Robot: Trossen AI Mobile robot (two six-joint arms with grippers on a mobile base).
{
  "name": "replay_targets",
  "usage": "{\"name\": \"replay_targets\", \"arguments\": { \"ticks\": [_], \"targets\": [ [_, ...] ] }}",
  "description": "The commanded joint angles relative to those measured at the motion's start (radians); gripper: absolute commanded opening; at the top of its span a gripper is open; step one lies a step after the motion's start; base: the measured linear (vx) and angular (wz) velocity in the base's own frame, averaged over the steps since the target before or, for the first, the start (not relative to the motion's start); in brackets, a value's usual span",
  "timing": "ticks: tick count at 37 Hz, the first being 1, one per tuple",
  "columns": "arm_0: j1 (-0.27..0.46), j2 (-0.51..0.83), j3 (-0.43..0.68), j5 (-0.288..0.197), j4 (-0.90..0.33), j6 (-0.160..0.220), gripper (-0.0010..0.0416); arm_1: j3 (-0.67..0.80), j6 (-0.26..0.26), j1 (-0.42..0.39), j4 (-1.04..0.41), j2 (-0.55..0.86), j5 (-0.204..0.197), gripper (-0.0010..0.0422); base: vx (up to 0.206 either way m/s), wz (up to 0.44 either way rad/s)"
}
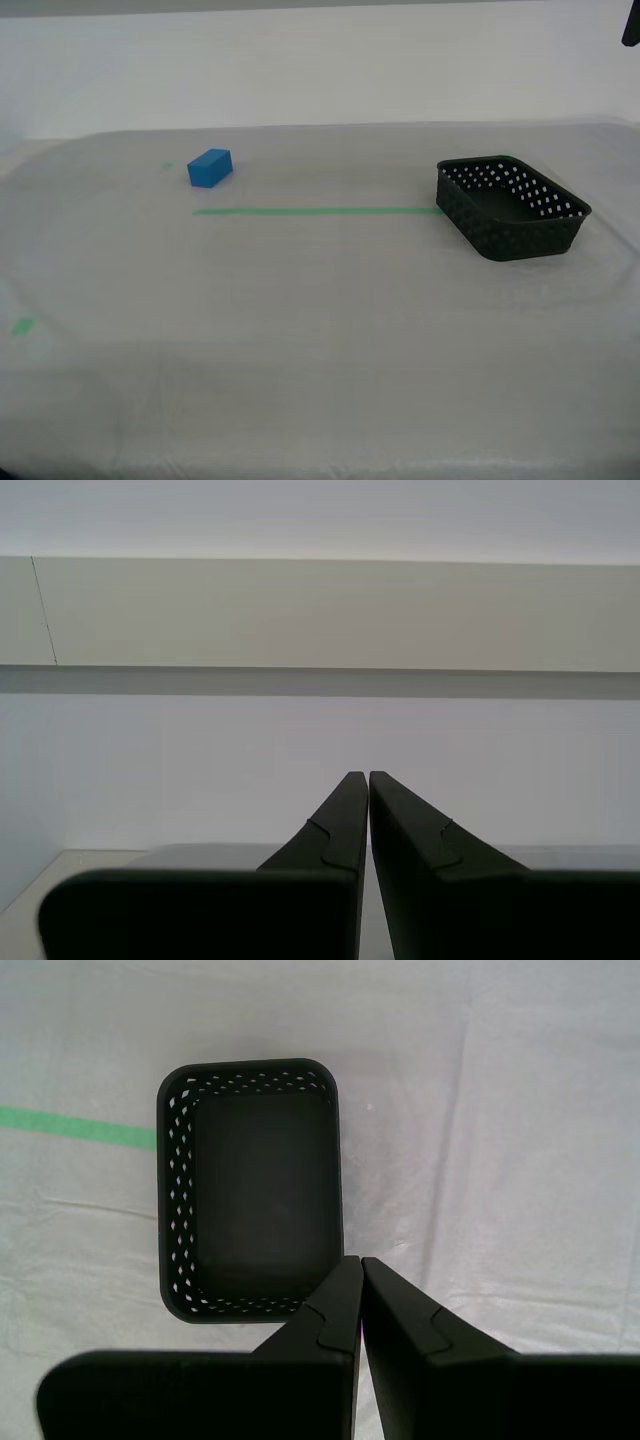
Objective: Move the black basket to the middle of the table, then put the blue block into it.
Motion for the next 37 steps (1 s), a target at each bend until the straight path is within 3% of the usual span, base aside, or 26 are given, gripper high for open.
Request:
{"name": "replay_targets", "arguments": {
  "ticks": [1,13,16,26,37],
  "targets": [
    [0.001,-0.001,0.001,-0.003,-0.002,0.000,0.0003,0.000,0.001,0.000,0.005,0.000,0.000,0.0000,0.000,0.000],
    [0.004,-0.001,0.001,0.019,-0.002,0.016,0.0004,0.000,0.001,0.000,0.005,0.000,0.000,0.0000,0.000,0.000],
    [0.006,-0.001,0.001,0.019,-0.002,0.017,0.0023,0.000,0.001,0.000,0.005,0.000,0.000,0.0000,0.000,0.000],
    [0.007,-0.001,0.001,0.053,-0.002,0.013,0.0158,0.000,0.001,0.000,0.005,0.000,0.000,0.0000,0.000,0.000],
    [0.018,-0.001,0.001,0.054,0.001,-0.003,0.0351,0.000,0.001,0.000,0.005,0.000,0.000,0.0000,0.000,0.000]
  ]
}}
